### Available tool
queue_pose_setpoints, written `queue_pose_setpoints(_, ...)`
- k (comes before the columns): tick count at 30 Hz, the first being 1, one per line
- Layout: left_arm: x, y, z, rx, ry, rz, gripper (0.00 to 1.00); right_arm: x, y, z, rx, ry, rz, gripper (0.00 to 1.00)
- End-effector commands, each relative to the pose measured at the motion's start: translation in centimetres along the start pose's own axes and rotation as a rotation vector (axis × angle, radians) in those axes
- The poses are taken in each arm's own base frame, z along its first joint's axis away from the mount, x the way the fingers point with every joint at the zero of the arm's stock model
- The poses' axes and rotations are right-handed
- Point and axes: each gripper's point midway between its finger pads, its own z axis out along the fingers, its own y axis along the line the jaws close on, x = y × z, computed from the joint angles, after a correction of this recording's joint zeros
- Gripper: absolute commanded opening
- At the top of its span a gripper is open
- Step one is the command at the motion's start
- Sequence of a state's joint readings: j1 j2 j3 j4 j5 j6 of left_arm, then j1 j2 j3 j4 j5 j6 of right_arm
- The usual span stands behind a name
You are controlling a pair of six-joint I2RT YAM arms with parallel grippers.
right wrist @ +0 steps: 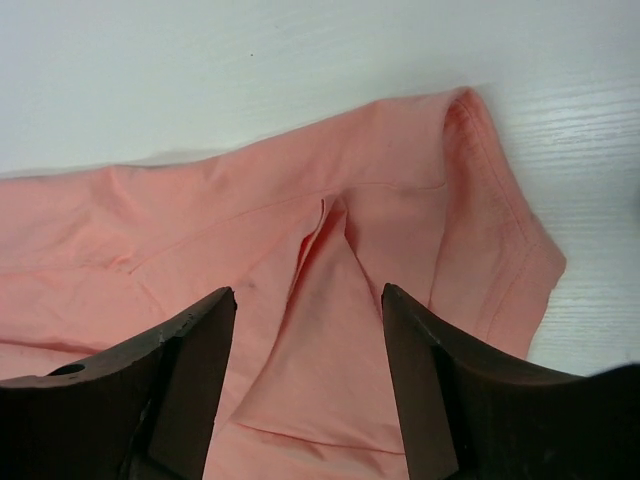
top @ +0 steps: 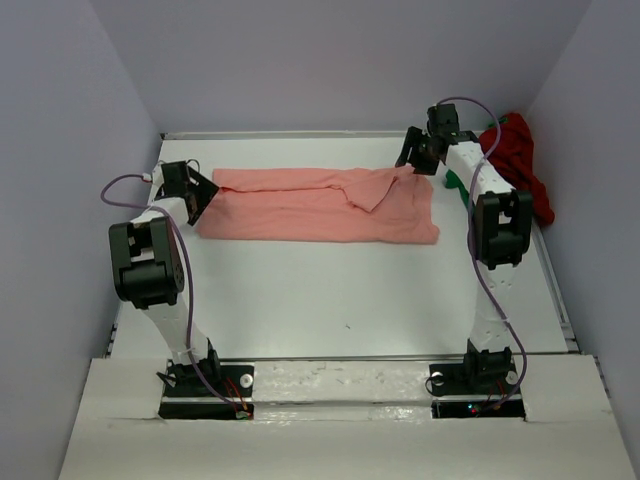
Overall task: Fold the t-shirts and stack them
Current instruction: Fold the tshirt
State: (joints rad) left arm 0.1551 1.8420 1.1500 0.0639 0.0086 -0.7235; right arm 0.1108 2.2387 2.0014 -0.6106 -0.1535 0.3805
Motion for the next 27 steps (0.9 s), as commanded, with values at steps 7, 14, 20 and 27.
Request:
queue_pose_setpoints(7, -0.1, -5.6, -5.5, 0.194, -0.052, 0.066, 0.86, -3.4, 4.5, -6.7, -0.180, -0.112, -0.052, 0.67)
queue_pose_setpoints(14, 7.7, -13.7, -11.1, 0.370, 0.047, 0.254, 0.84, 2.7, 5.7, -7.7, -0.248, 0.003, -0.044, 0.64)
queue_pose_setpoints(20, 13.3, -14.0, -11.8, 0.432, 0.159, 0.311, 0.43, 8.2, 6.0, -6.8, -0.319, 0.105, -0.017, 0.61)
queue_pose_setpoints(27, 16.6, -12.9, -9.3, 0.409, 0.254, 0.320, 0.00, 10.6, 7.3, -5.0, -0.399, 0.170, 0.022, 0.10)
